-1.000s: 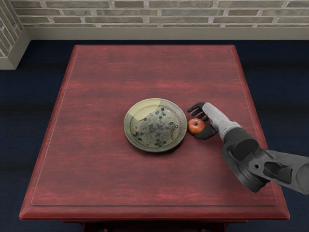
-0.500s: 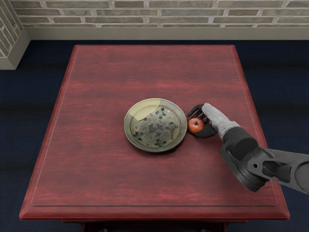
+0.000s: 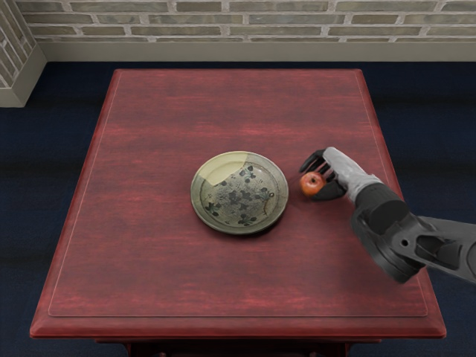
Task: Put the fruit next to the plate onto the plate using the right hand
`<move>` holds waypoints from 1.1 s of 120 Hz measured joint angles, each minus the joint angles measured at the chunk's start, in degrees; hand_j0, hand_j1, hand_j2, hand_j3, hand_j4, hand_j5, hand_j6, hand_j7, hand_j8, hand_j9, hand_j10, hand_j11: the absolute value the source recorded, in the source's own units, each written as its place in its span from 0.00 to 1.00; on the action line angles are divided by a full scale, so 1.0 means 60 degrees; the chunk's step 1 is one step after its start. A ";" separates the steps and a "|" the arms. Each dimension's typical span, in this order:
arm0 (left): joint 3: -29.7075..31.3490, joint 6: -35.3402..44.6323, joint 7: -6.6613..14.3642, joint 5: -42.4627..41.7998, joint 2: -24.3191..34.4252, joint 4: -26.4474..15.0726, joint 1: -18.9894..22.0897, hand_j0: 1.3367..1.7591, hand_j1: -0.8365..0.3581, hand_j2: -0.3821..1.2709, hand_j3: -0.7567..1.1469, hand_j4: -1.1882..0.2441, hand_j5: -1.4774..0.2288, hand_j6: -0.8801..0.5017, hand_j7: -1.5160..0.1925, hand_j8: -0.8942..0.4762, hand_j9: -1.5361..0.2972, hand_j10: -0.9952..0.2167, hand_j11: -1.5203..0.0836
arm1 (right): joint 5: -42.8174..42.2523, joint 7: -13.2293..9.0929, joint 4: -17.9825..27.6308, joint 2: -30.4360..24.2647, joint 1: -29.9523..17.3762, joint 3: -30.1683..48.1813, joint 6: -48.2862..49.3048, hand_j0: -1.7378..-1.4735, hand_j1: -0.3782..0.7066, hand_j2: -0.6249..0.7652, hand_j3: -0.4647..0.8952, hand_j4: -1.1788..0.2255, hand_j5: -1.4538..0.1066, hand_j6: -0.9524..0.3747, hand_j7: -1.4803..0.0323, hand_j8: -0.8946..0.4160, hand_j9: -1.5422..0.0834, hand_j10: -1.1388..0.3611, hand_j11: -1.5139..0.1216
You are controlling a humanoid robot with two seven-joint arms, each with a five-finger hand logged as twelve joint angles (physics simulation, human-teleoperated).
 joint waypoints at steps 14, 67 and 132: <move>0.0000 -0.0002 0.0000 0.0000 0.0000 0.0003 0.0000 0.76 0.76 0.26 0.40 0.67 0.69 0.47 0.71 0.48 0.67 0.63 0.76 | 0.0314 -0.0008 0.0186 -0.0158 0.0438 0.0005 0.0210 0.30 0.61 0.55 0.34 0.43 0.43 0.36 0.47 0.34 0.47 0.37 0.45; 0.0001 -0.0001 0.0000 0.0000 0.0000 -0.0002 0.0000 0.76 0.76 0.26 0.40 0.67 0.69 0.47 0.71 0.48 0.67 0.63 0.76 | 0.1310 -0.0007 0.0517 0.0556 0.1860 0.0016 0.0865 0.30 0.62 0.60 0.34 0.42 0.42 0.34 0.46 0.34 0.47 0.36 0.45; 0.0000 -0.0002 0.0000 0.0000 0.0000 0.0001 0.0002 0.76 0.76 0.26 0.40 0.67 0.69 0.47 0.71 0.48 0.67 0.63 0.76 | 0.2251 0.0000 0.0453 0.0765 0.2147 0.0424 0.1403 0.30 0.37 0.44 0.34 0.61 0.67 0.49 0.71 0.45 0.69 0.55 0.67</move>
